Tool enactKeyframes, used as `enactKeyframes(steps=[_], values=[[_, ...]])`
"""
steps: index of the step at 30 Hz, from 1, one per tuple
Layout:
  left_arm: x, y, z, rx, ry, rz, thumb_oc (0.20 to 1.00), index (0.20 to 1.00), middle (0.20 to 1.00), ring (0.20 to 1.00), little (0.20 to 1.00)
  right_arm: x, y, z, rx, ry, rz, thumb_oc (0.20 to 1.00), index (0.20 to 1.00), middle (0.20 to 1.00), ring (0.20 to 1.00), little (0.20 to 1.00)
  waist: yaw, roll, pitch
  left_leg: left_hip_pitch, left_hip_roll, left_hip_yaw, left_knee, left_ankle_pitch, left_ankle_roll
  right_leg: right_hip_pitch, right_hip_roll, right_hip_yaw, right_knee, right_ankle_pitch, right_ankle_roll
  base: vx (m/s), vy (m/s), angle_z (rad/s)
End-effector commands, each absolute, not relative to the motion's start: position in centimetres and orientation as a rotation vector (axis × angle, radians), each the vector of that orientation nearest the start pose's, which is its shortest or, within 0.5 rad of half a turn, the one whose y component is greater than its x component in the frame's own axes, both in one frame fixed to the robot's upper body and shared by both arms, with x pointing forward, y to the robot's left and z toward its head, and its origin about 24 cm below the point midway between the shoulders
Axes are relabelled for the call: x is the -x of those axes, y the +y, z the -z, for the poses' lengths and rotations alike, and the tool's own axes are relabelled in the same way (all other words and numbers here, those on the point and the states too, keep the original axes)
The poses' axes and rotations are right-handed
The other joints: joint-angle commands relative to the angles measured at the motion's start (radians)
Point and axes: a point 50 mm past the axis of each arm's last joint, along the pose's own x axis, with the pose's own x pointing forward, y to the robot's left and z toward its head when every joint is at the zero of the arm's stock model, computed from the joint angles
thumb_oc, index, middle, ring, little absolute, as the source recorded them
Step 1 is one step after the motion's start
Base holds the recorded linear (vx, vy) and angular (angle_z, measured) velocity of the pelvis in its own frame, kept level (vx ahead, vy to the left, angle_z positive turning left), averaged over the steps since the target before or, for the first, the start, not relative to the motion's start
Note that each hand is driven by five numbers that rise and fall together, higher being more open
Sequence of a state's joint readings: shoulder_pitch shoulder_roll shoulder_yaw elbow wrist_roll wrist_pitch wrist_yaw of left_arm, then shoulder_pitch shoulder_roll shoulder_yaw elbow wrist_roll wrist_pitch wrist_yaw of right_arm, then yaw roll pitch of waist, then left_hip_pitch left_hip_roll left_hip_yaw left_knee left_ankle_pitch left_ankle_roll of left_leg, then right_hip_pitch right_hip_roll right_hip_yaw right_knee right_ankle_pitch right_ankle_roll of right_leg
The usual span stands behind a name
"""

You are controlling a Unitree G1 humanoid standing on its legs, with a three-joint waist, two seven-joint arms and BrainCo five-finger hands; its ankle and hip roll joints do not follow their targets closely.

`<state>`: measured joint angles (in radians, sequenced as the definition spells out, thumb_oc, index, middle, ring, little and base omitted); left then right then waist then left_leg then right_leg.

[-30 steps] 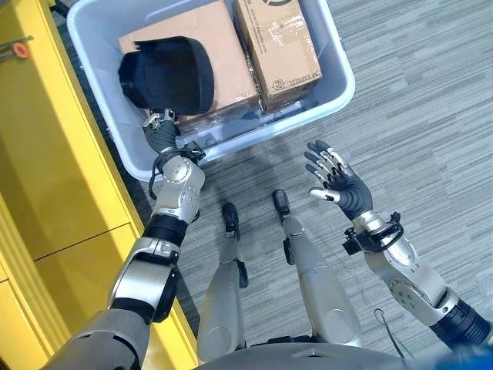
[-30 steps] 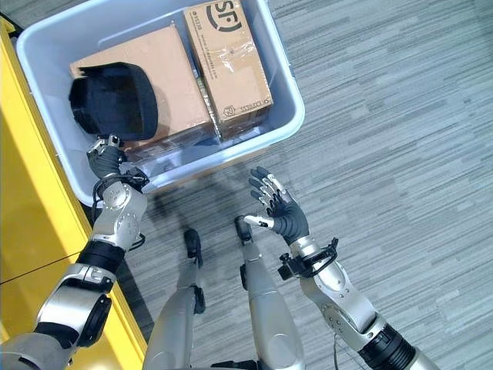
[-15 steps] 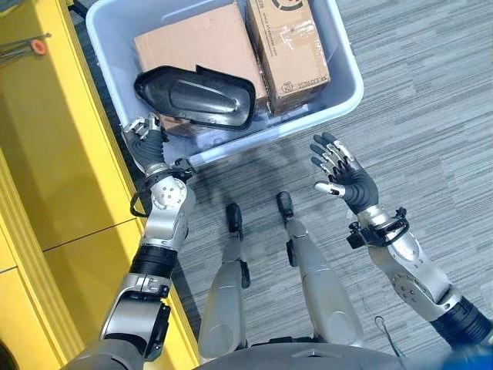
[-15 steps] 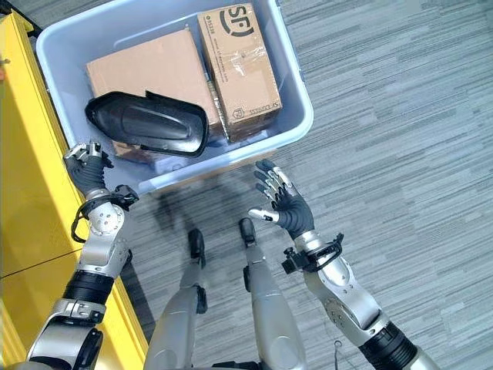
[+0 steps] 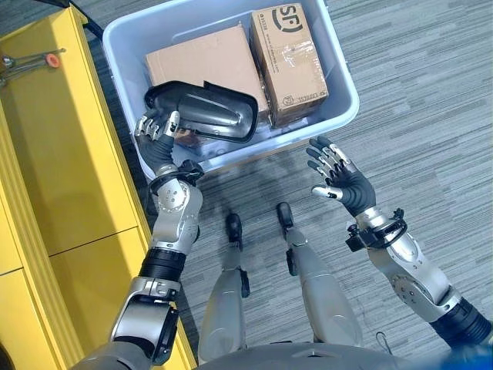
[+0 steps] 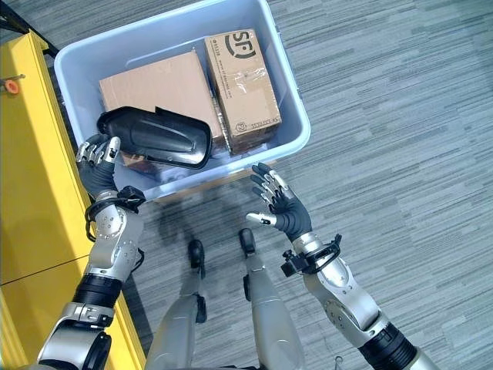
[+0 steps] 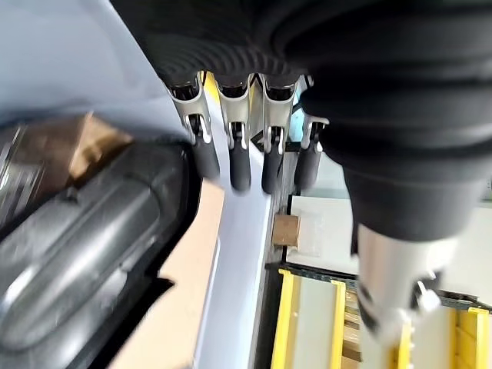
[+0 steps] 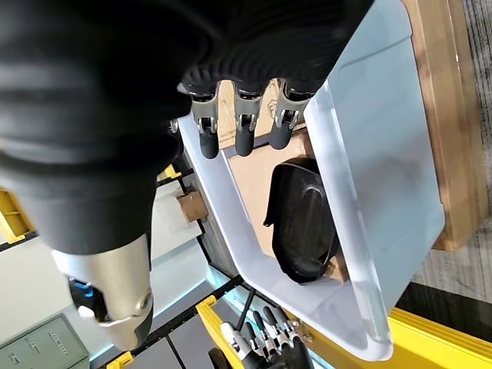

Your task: Move parts from the plastic box to the shelf.

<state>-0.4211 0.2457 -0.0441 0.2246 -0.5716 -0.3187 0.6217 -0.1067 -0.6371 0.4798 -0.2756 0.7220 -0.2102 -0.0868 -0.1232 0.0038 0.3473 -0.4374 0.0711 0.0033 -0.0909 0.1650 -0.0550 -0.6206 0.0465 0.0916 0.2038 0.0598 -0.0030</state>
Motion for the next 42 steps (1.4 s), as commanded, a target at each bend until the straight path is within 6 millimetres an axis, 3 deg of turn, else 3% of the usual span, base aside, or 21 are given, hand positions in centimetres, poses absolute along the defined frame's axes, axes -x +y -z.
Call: enactKeyframes(steps=[1, 8, 17, 18, 22, 23, 24, 30, 36, 39, 42], values=[[-31.5, 19.8, -13.4, 0.636, -0.416, -0.458, 1.0, 1.0, 1.0, 1.0, 1.0, -22.8, -13.1, -10.2, -0.218, -0.19, -0.474, 1.0, 1.0, 1.0, 1.0, 1.0, -0.011, -0.005, -0.047, 0.174, 0.105, -0.072, 0.004, -0.084, -0.061, 0.038, -0.084, 0.009, -0.048, -0.027, 0.099, 0.0, 0.0, 0.0], [-32.1, 17.0, -13.3, 0.811, -0.369, -0.354, 1.0, 1.0, 1.0, 1.0, 1.0, -22.8, -12.6, -10.1, -0.246, -0.177, -0.474, 1.0, 1.0, 1.0, 1.0, 1.0, -0.015, -0.017, -0.04, 0.174, 0.112, -0.076, 0.004, -0.081, -0.062, 0.032, -0.074, 0.007, -0.035, -0.036, 0.097, 0.0, -0.004, 0.03], [-32.1, 16.2, -12.6, 0.864, -0.331, -0.338, 1.0, 1.0, 1.0, 1.0, 1.0, -23.2, -12.5, -11.4, -0.109, -0.277, -0.463, 1.0, 1.0, 1.0, 1.0, 1.0, -0.015, -0.027, -0.051, 0.172, 0.124, -0.082, 0.004, -0.074, -0.064, 0.026, -0.065, -0.004, -0.021, -0.045, 0.095, 0.0, 0.0, 0.0], [-32.0, 16.1, -12.0, 0.848, -0.306, -0.338, 1.0, 1.0, 1.0, 1.0, 1.0, -23.6, -12.2, -13.7, -0.041, -0.405, -0.467, 1.0, 1.0, 1.0, 1.0, 1.0, -0.009, -0.03, -0.057, 0.18, 0.129, -0.085, 0.004, -0.075, -0.067, 0.033, -0.062, -0.01, -0.014, -0.054, 0.094, 0.02, 0.001, 0.04], [-31.6, 16.2, -11.6, 0.791, -0.298, -0.307, 1.0, 1.0, 1.0, 1.0, 1.0, -24.6, -11.1, -18.5, 0.101, -0.66, -0.481, 1.0, 1.0, 1.0, 1.0, 1.0, 0.008, -0.033, -0.072, 0.187, 0.131, -0.091, 0.004, -0.077, -0.067, 0.051, -0.066, -0.023, -0.015, -0.055, 0.097, 0.01, 0.022, 0.04], [-31.6, 16.2, -11.6, 0.791, -0.299, -0.307, 1.0, 1.0, 1.0, 1.0, 1.0, -24.6, -11.1, -18.5, 0.101, -0.661, -0.481, 1.0, 1.0, 1.0, 1.0, 1.0, 0.008, -0.033, -0.075, 0.183, 0.13, -0.092, 0.004, -0.074, -0.067, 0.048, -0.067, -0.022, -0.019, -0.051, 0.098, 0.0, 0.038, 0.03], [-31.4, 16.1, -11.0, 0.749, -0.282, -0.28, 1.0, 1.0, 1.0, 1.0, 1.0, -25.2, -10.3, -20.3, 0.17, -0.749, -0.495, 1.0, 1.0, 1.0, 1.0, 1.0, 0.02, -0.036, -0.083, 0.188, 0.13, -0.098, 0.004, -0.075, -0.066, 0.064, -0.071, -0.028, -0.022, -0.052, 0.098, 0.0, 0.019, 0.03], [-29.9, 15.4, -10.2, 0.635, -0.263, -0.144, 1.0, 1.0, 1.0, 1.0, 1.0, -26.9, -9.1, -23.9, 0.348, -0.906, -0.465, 1.0, 1.0, 1.0, 1.0, 1.0, 0.059, -0.048, -0.106, 0.203, 0.126, -0.121, 0.004, -0.089, -0.058, 0.121, -0.09, -0.055, -0.042, -0.051, 0.102, 0.0, 0.03, 0.11], [-28.0, 16.4, -10.6, 0.45, -0.32, -0.025, 1.0, 1.0, 1.0, 1.0, 1.0, -29.0, -7.8, -27.7, 0.604, -1.059, -0.38, 1.0, 1.0, 1.0, 1.0, 1.0, 0.112, -0.067, -0.118, 0.21, 0.117, -0.154, 0.004, -0.105, -0.049, 0.18, -0.114, -0.09, -0.064, -0.054, 0.109, -0.01, 0.025, 0.22], [-27.4, 16.8, -10.8, 0.4, -0.342, 0.006, 1.0, 1.0, 1.0, 1.0, 1.0, -29.9, -7.4, -28.4, 0.696, -1.081, -0.345, 1.0, 1.0, 1.0, 1.0, 1.0, 0.129, -0.07, -0.119, 0.211, 0.113, -0.171, 0.004, -0.106, -0.046, 0.196, -0.122, -0.102, -0.066, -0.057, 0.111, -0.01, 0.018, 0.23], [-26.2, 17.3, -11.4, 0.329, -0.385, 0.069, 1.0, 1.0, 1.0, 1.0, 1.0, -32.0, -6.7, -29.0, 0.809, -1.064, -0.293, 1.0, 1.0, 1.0, 1.0, 1.0, 0.167, -0.076, -0.115, 0.206, 0.105, -0.204, 0.004, -0.102, -0.04, 0.219, -0.135, -0.127, -0.06, -0.064, 0.113, -0.01, 0.021, 0.15]])
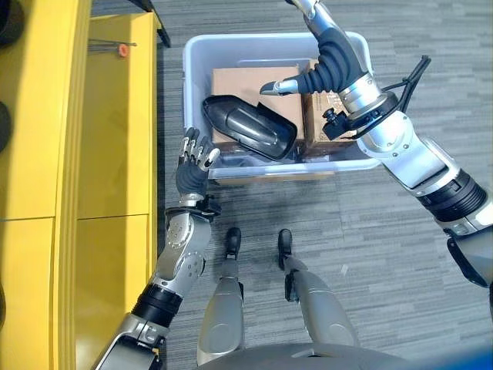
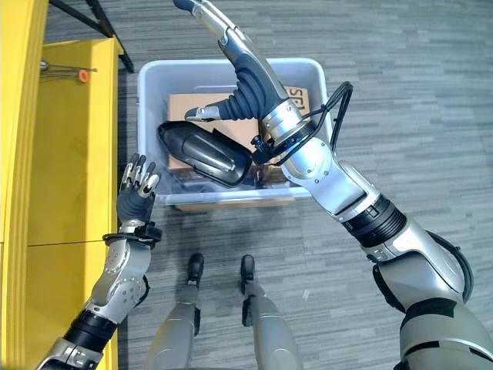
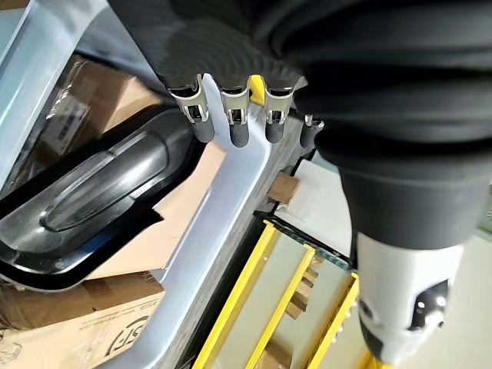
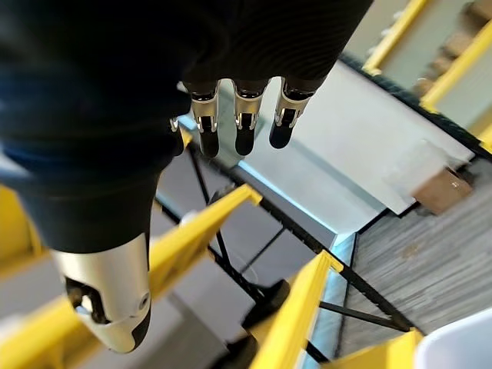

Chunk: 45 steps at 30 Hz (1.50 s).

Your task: Move parts from the plastic box to the shelf.

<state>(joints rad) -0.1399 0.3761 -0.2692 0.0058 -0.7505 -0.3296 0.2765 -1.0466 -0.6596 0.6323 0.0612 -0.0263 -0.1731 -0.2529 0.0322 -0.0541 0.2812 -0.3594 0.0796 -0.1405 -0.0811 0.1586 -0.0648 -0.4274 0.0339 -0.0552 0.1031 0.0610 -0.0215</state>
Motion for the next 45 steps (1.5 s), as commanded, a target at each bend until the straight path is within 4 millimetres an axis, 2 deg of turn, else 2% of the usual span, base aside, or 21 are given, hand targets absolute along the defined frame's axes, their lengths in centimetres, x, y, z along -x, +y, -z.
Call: enactKeyframes(steps=[1, 5, 8, 9, 11, 12, 14, 15, 17, 18, 19, 21, 24, 30, 31, 35, 45], values=[[-26.2, 17.3, -11.5, 0.329, -0.385, 0.068, 1.0, 1.0, 1.0, 1.0, 1.0, -32.0, -6.6, -29.0, 0.809, -1.064, -0.294, 1.0, 1.0, 1.0, 1.0, 1.0, 0.01, -0.018, -0.048, 0.128, 0.096, -0.062, -0.006, -0.096, -0.03, 0.027, -0.122, 0.019, 0.04, -0.066, 0.132, -0.01, -0.001, 0.24], [-24.8, 17.8, -12.1, 0.249, -0.417, 0.149, 1.0, 1.0, 1.0, 1.0, 1.0, -34.3, -6.5, -28.3, 0.962, -0.993, -0.27, 1.0, 1.0, 1.0, 1.0, 1.0, 0.056, -0.023, -0.044, 0.12, 0.089, -0.106, -0.004, -0.09, -0.022, 0.052, -0.139, -0.015, 0.044, -0.075, 0.132, -0.01, 0.003, 0.3], [-24.4, 18.1, -12.0, 0.227, -0.412, 0.169, 1.0, 1.0, 1.0, 1.0, 1.0, -35.2, -6.8, -28.4, 1.026, -0.971, -0.25, 1.0, 1.0, 1.0, 1.0, 1.0, 0.068, -0.023, -0.039, 0.111, 0.084, -0.123, -0.001, -0.086, -0.019, 0.059, -0.147, -0.031, 0.044, -0.078, 0.132, -0.01, -0.004, 0.31], [-23.8, 18.5, -12.0, 0.191, -0.408, 0.19, 1.0, 1.0, 1.0, 1.0, 1.0, -37.0, -7.9, -28.6, 1.104, -0.905, -0.182, 1.0, 1.0, 1.0, 1.0, 1.0, 0.094, -0.025, -0.029, 0.096, 0.076, -0.145, 0.004, -0.08, -0.014, 0.063, -0.158, -0.047, 0.048, -0.078, 0.133, -0.03, -0.005, 0.27], [-23.5, 18.7, -12.3, 0.155, -0.417, 0.201, 1.0, 1.0, 1.0, 1.0, 1.0, -37.7, -8.6, -28.8, 1.224, -0.892, -0.141, 1.0, 1.0, 1.0, 1.0, 1.0, 0.108, -0.027, -0.019, 0.087, 0.071, -0.153, 0.007, -0.078, -0.011, 0.059, -0.161, -0.052, 0.051, -0.079, 0.134, -0.02, 0.003, 0.2], [-23.5, 18.7, -12.3, 0.155, -0.417, 0.201, 1.0, 1.0, 1.0, 1.0, 1.0, -37.7, -8.6, -28.8, 1.224, -0.893, -0.141, 1.0, 1.0, 1.0, 1.0, 1.0, 0.107, -0.026, -0.019, 0.086, 0.071, -0.153, 0.008, -0.078, -0.011, 0.059, -0.161, -0.052, 0.051, -0.079, 0.134, -0.02, 0.005, 0.32], [-23.2, 18.9, -11.8, 0.154, -0.393, 0.203, 1.0, 1.0, 1.0, 1.0, 1.0, -39.0, -10.5, -28.8, 1.433, -0.842, -0.068, 1.0, 1.0, 1.0, 1.0, 1.0, 0.128, -0.029, -0.004, 0.07, 0.061, -0.165, 0.018, -0.077, -0.006, 0.053, -0.167, -0.058, 0.055, -0.08, 0.135, -0.02, -0.003, 0.19], [-23.1, 18.9, -11.8, 0.143, -0.391, 0.214, 1.0, 1.0, 1.0, 1.0, 1.0, -40.0, -12.7, -28.7, 1.605, -0.766, -0.002, 1.0, 1.0, 1.0, 1.0, 1.0, 0.144, -0.028, 0.009, 0.056, 0.054, -0.175, 0.026, -0.075, -0.004, 0.05, -0.17, -0.064, 0.056, -0.08, 0.136, -0.03, -0.01, 0.09], [-23.1, 18.8, -11.8, 0.148, -0.39, 0.215, 1.0, 1.0, 1.0, 1.0, 1.0, -40.4, -14.1, -28.4, 1.703, -0.712, 0.016, 1.0, 1.0, 1.0, 1.0, 1.0, 0.152, -0.023, 0.023, 0.044, 0.048, -0.181, 0.034, -0.074, -0.003, 0.044, -0.173, -0.068, 0.061, -0.08, 0.136, -0.03, -0.006, 0.21], [-23.0, 18.7, -11.7, 0.132, -0.388, 0.217, 1.0, 1.0, 1.0, 1.0, 1.0, -40.9, -16.2, -27.9, 1.794, -0.631, 0.058, 1.0, 1.0, 1.0, 1.0, 1.0, 0.161, -0.017, 0.037, 0.033, 0.043, -0.187, 0.041, -0.073, -0.002, 0.037, -0.176, -0.07, 0.065, -0.08, 0.136, -0.02, -0.005, 0.19], [-23.1, 18.6, -11.6, 0.131, -0.385, 0.217, 1.0, 1.0, 1.0, 1.0, 1.0, -41.0, -17.1, -27.5, 1.838, -0.596, 0.063, 1.0, 1.0, 1.0, 1.0, 1.0, 0.166, -0.014, 0.043, 0.027, 0.04, -0.189, 0.045, -0.072, -0.001, 0.034, -0.177, -0.072, 0.067, -0.081, 0.136, -0.02, -0.003, 0.15], [-23.3, 18.3, -11.7, 0.118, -0.396, 0.213, 1.0, 1.0, 1.0, 1.0, 1.0, -41.3, -20.4, -26.0, 1.944, -0.442, 0.107, 1.0, 1.0, 1.0, 1.0, 1.0, 0.184, 0.004, 0.071, 0.005, 0.034, -0.199, 0.052, -0.066, 0.0, 0.014, -0.184, -0.076, 0.077, -0.083, 0.136, -0.02, 0.001, 0.08], [-23.6, 18.0, -11.8, 0.111, -0.408, 0.211, 1.0, 1.0, 1.0, 1.0, 1.0, -41.3, -21.7, -25.1, 1.997, -0.38, 0.107, 1.0, 1.0, 1.0, 1.0, 1.0, 0.195, 0.017, 0.086, -0.008, 0.03, -0.205, 0.053, -0.06, -0.002, -0.005, -0.187, -0.079, 0.091, -0.086, 0.136, 0.0, -0.014, 0.05], [-23.9, 17.6, -12.1, 0.114, -0.428, 0.211, 1.0, 1.0, 1.0, 1.0, 1.0, -41.3, -22.3, -24.8, 2.044, -0.351, 0.113, 1.0, 1.0, 1.0, 1.0, 1.0, 0.208, 0.028, 0.098, -0.026, 0.029, -0.207, 0.053, -0.057, -0.004, -0.028, -0.191, -0.078, 0.104, -0.09, 0.135, 0.0, 0.0, 0.0], [-24.0, 17.5, -12.3, 0.109, -0.442, 0.201, 1.0, 1.0, 1.0, 1.0, 1.0, -41.3, -22.3, -25.2, 2.071, -0.356, 0.119, 1.0, 1.0, 1.0, 1.0, 1.0, 0.217, 0.038, 0.11, -0.041, 0.027, -0.21, 0.057, -0.054, -0.006, -0.045, -0.194, -0.078, 0.114, -0.092, 0.135, 0.0, 0.0, 0.0], [-24.2, 17.2, -12.6, 0.118, -0.458, 0.195, 1.0, 1.0, 1.0, 1.0, 1.0, -41.4, -22.3, -25.6, 2.095, -0.359, 0.137, 1.0, 1.0, 1.0, 1.0, 1.0, 0.223, 0.046, 0.124, -0.054, 0.023, -0.213, 0.059, -0.051, -0.007, -0.057, -0.196, -0.079, 0.118, -0.093, 0.137, 0.0, 0.0, 0.0], [-24.6, 16.8, -13.0, 0.12, -0.488, 0.162, 1.0, 1.0, 1.0, 1.0, 1.0, -41.6, -20.3, -27.0, 2.137, -0.452, 0.146, 1.0, 1.0, 1.0, 1.0, 1.0, 0.231, 0.043, 0.151, -0.085, 0.019, -0.222, 0.073, -0.054, -0.009, -0.084, -0.207, -0.089, 0.133, -0.099, 0.138, 0.0, -0.006, 0.02]])
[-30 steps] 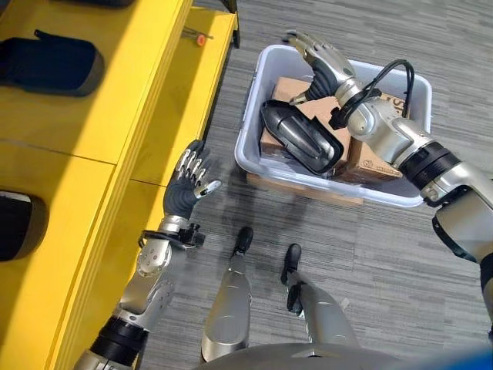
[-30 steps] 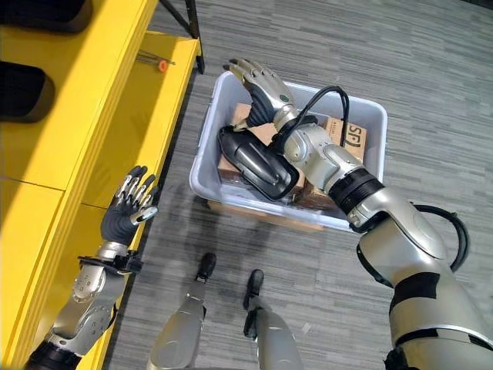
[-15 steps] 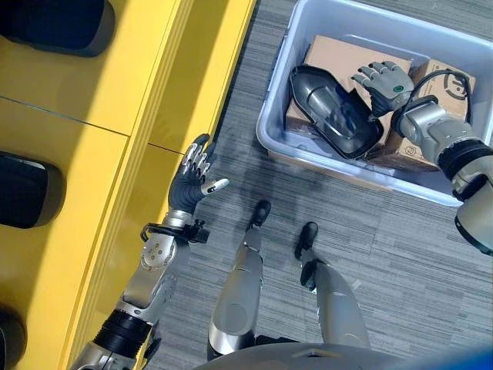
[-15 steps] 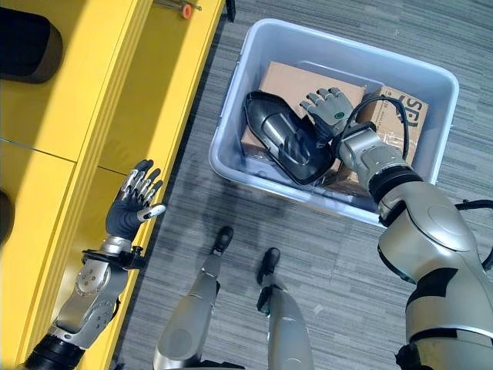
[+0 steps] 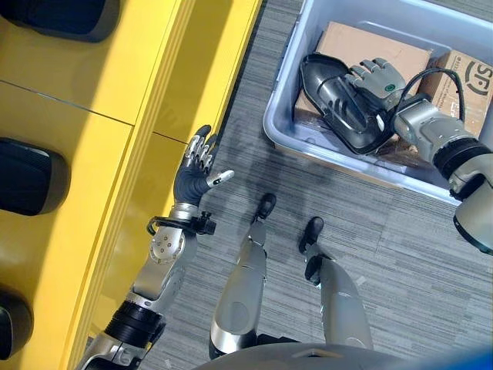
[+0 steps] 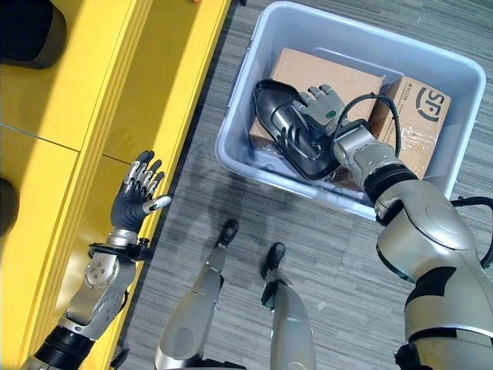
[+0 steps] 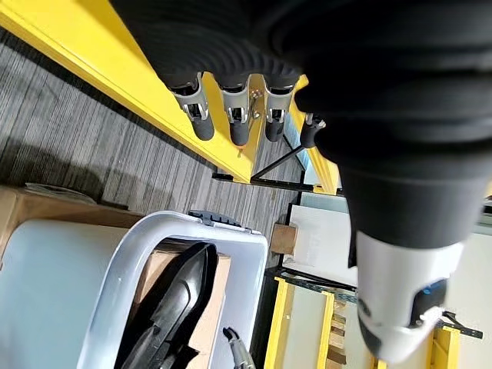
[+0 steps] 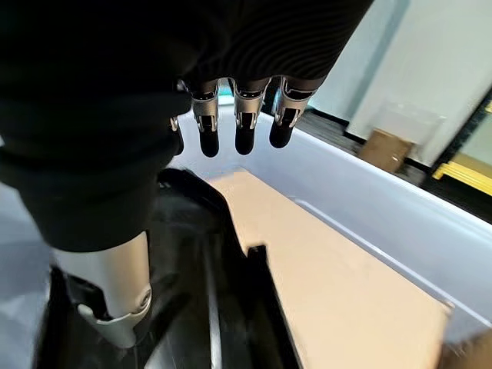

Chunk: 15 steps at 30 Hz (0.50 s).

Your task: Move parts from the plastic box to the shelf.

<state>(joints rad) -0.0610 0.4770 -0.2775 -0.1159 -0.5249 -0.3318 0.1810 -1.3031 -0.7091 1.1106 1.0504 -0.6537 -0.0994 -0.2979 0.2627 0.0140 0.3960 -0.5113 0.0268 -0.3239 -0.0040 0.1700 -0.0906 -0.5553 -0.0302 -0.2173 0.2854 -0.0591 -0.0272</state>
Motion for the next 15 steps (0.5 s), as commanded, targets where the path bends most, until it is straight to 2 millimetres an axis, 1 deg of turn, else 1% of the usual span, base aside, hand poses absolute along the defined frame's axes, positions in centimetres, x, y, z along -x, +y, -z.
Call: enactKeyframes(steps=[1, 9, 14, 15], values=[[-24.7, 16.8, -13.0, 0.114, -0.489, 0.158, 1.0, 1.0, 1.0, 1.0, 1.0, -41.6, -20.2, -26.9, 2.138, -0.451, 0.144, 1.0, 1.0, 1.0, 1.0, 1.0, 0.002, -0.026, 0.041, 0.07, 0.073, -0.04, -0.005, -0.069, 0.017, 0.047, -0.143, 0.072, -0.047, 0.016, 0.144, 0.01, -0.024, 0.12], [-24.9, 16.5, -13.4, 0.114, -0.508, 0.156, 1.0, 1.0, 1.0, 1.0, 1.0, -41.7, -20.5, -26.5, 2.16, -0.421, 0.148, 1.0, 1.0, 1.0, 1.0, 1.0, 0.013, -0.025, 0.061, 0.045, 0.065, -0.054, 0.0, -0.066, 0.016, 0.033, -0.145, 0.067, -0.044, 0.014, 0.14, 0.0, -0.009, 0.08], [-24.9, 16.3, -13.3, 0.12, -0.508, 0.155, 1.0, 1.0, 1.0, 1.0, 1.0, -41.7, -21.2, -26.6, 2.149, -0.396, 0.176, 1.0, 1.0, 1.0, 1.0, 1.0, 0.02, -0.017, 0.073, 0.03, 0.063, -0.06, -0.002, -0.061, 0.015, 0.014, -0.148, 0.065, -0.033, 0.01, 0.139, 0.0, -0.001, 0.01], [-24.9, 16.2, -13.2, 0.126, -0.504, 0.157, 1.0, 1.0, 1.0, 1.0, 1.0, -41.6, -21.7, -26.8, 2.126, -0.381, 0.198, 1.0, 1.0, 1.0, 1.0, 1.0, 0.025, -0.01, 0.079, 0.023, 0.062, -0.063, -0.004, -0.057, 0.013, 0.002, -0.149, 0.064, -0.025, 0.008, 0.137, 0.0, 0.0, 0.0]])
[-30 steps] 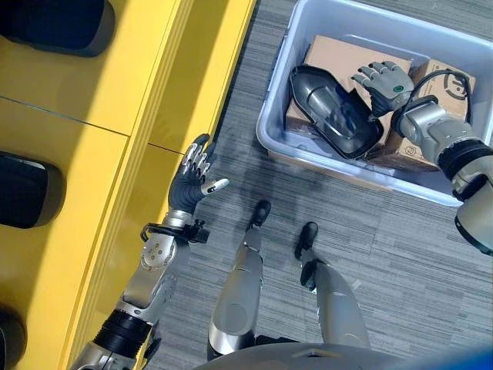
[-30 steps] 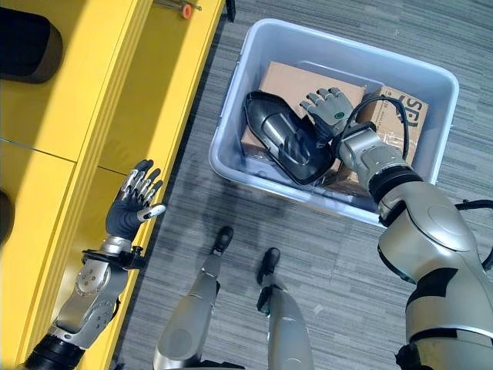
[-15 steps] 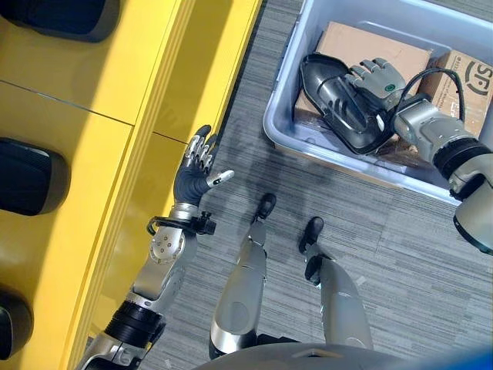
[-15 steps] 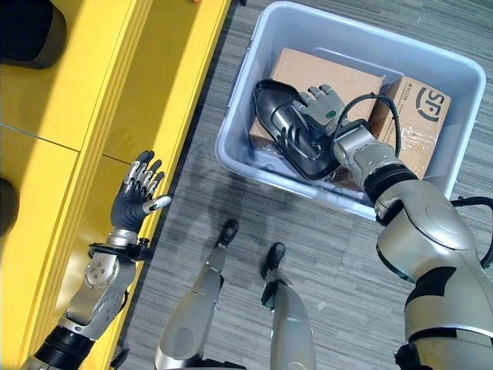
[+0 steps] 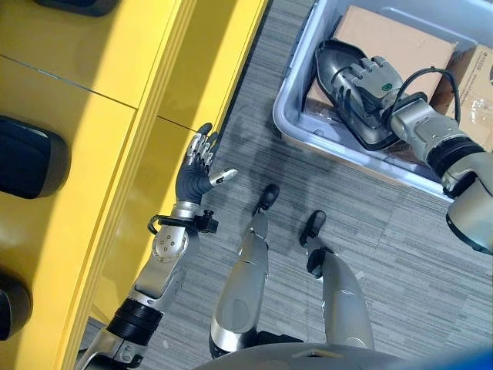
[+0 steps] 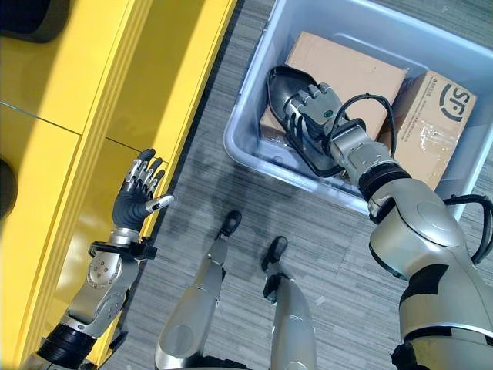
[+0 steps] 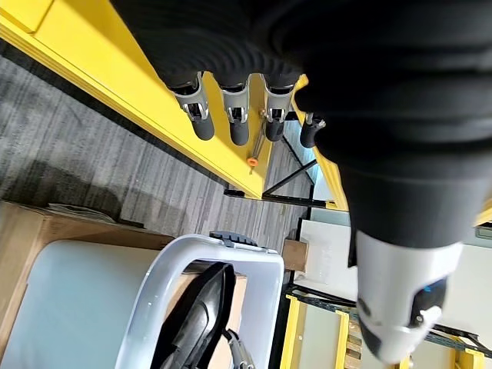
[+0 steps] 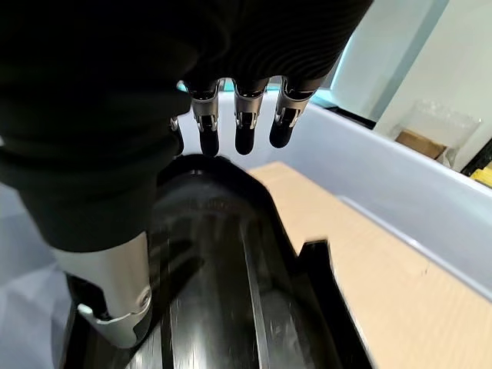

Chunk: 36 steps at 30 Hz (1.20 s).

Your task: Move parts from the plastic box to the shelf.

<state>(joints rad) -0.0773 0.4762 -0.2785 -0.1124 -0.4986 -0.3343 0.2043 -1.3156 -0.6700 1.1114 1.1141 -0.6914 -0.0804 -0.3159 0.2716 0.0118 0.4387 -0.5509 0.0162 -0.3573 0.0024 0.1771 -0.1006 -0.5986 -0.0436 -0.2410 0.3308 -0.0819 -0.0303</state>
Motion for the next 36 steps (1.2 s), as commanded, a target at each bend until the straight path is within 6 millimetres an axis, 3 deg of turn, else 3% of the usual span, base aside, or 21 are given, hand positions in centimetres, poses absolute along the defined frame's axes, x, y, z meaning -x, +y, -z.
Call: enactKeyframes(steps=[1, 7, 13, 17, 18, 22, 27, 28, 29, 30, 34, 36], values=[[-25.0, 16.2, -13.3, 0.128, -0.506, 0.155, 1.0, 1.0, 1.0, 1.0, 1.0, -41.6, -21.9, -26.9, 2.105, -0.375, 0.215, 1.0, 1.0, 1.0, 1.0, 1.0, 0.016, -0.004, 0.039, 0.058, 0.072, -0.03, -0.01, -0.062, 0.023, 0.039, -0.137, 0.088, -0.067, 0.031, 0.14, 0.0, 0.0, 0.0], [-25.3, 15.4, -13.4, 0.145, -0.512, 0.183, 1.0, 1.0, 1.0, 1.0, 1.0, -41.4, -23.7, -27.1, 2.01, -0.315, 0.29, 1.0, 1.0, 1.0, 1.0, 1.0, 0.035, 0.03, 0.055, 0.028, 0.067, -0.042, -0.017, -0.046, 0.02, -0.005, -0.142, 0.084, -0.042, 0.025, 0.14, 0.0, -0.012, 0.06], [-25.8, 14.4, -13.5, 0.168, -0.509, 0.229, 1.0, 1.0, 1.0, 1.0, 1.0, -40.5, -27.3, -25.1, 1.894, -0.183, 0.372, 1.0, 1.0, 1.0, 1.0, 1.0, 0.044, 0.071, 0.036, -0.025, 0.04, -0.012, 0.047, -0.059, 0.012, -0.008, -0.177, 0.05, -0.021, 0.016, 0.142, 0.02, -0.023, 0.12], [-25.7, 14.4, -13.5, 0.163, -0.505, 0.249, 1.0, 1.0, 1.0, 1.0, 1.0, -40.3, -28.2, -24.9, 1.845, -0.143, 0.396, 1.0, 1.0, 1.0, 1.0, 1.0, 0.052, 0.086, 0.022, -0.045, 0.027, -0.002, 0.069, -0.066, 0.012, -0.01, -0.189, 0.037, -0.016, 0.013, 0.141, 0.02, -0.028, 0.23], [-25.7, 14.4, -13.5, 0.164, -0.501, 0.252, 1.0, 1.0, 1.0, 1.0, 1.0, -40.2, -28.7, -25.1, 1.76, -0.128, 0.434, 1.0, 1.0, 1.0, 1.0, 1.0, 0.058, 0.092, 0.009, -0.04, 0.029, 0.013, 0.072, -0.088, 0.01, -0.002, -0.194, 0.036, -0.008, -0.014, 0.146, 0.09, -0.04, 0.19], [-25.7, 14.2, -13.3, 0.176, -0.492, 0.259, 1.0, 1.0, 1.0, 1.0, 1.0, -39.9, -29.5, -25.5, 1.637, -0.116, 0.488, 1.0, 1.0, 1.0, 1.0, 1.0, 0.065, 0.101, 0.002, -0.045, 0.028, 0.035, 0.084, -0.09, 0.006, -0.001, -0.204, 0.026, 0.003, -0.018, 0.146, 0.03, -0.021, 0.25], [-26.0, 14.2, -13.4, 0.188, -0.486, 0.255, 1.0, 1.0, 1.0, 1.0, 1.0, -39.6, -30.6, -26.6, 1.165, -0.111, 0.618, 1.0, 1.0, 1.0, 1.0, 1.0, 0.07, 0.112, -0.007, -0.049, 0.032, 0.065, 0.109, -0.099, 0.001, 0.008, -0.216, 0.013, 0.008, -0.02, 0.147, 0.0, -0.006, 0.15], [-26.0, 14.4, -13.6, 0.188, -0.491, 0.258, 1.0, 1.0, 1.0, 1.0, 1.0, -39.5, -30.6, -27.2, 1.006, -0.133, 0.641, 1.0, 1.0, 1.0, 1.0, 1.0, 0.077, 0.116, -0.009, -0.061, 0.028, 0.063, 0.112, -0.078, 0.001, 0.004, -0.217, 0.007, 0.0, 0.007, 0.142, 0.02, -0.018, 0.12], [-26.0, 14.4, -13.5, 0.188, -0.489, 0.257, 1.0, 1.0, 1.0, 1.0, 1.0, -39.6, -30.5, -27.1, 1.006, -0.132, 0.639, 1.0, 1.0, 1.0, 1.0, 1.0, 0.076, 0.112, -0.012, -0.046, 0.032, 0.066, 0.109, -0.102, 0.001, 0.015, -0.215, 0.011, 0.005, -0.021, 0.148, 0.02, -0.026, 0.12], [-26.1, 14.4, -13.5, 0.188, -0.484, 0.25, 1.0, 1.0, 1.0, 1.0, 1.0, -39.5, -30.7, -27.3, 0.845, -0.141, 0.662, 1.0, 1.0, 1.0, 1.0, 1.0, 0.08, 0.114, -0.018, -0.045, 0.034, 0.069, 0.11, -0.103, 0.0, 0.02, -0.215, 0.006, 0.002, -0.02, 0.15, 0.09, -0.063, 0.15], [-26.2, 14.5, -13.3, 0.181, -0.466, 0.235, 1.0, 1.0, 1.0, 1.0, 1.0, -39.7, -30.2, -27.6, 0.492, -0.193, 0.688, 1.0, 1.0, 1.0, 1.0, 1.0, 0.074, 0.118, -0.013, -0.051, 0.035, 0.078, 0.124, -0.089, -0.003, 0.02, -0.218, -0.003, 0.001, 0.004, 0.144, -0.06, 0.012, 0.06], [-26.2, 14.4, -13.0, 0.176, -0.448, 0.235, 1.0, 1.0, 1.0, 1.0, 1.0, -39.7, -30.0, -27.9, 0.162, -0.227, 0.716, 1.0, 1.0, 1.0, 1.0, 1.0, 0.071, 0.121, -0.014, -0.047, 0.039, 0.084, 0.129, -0.095, -0.006, 0.033, -0.218, -0.008, -0.004, 0.002, 0.147, -0.01, -0.027, 0.03]])
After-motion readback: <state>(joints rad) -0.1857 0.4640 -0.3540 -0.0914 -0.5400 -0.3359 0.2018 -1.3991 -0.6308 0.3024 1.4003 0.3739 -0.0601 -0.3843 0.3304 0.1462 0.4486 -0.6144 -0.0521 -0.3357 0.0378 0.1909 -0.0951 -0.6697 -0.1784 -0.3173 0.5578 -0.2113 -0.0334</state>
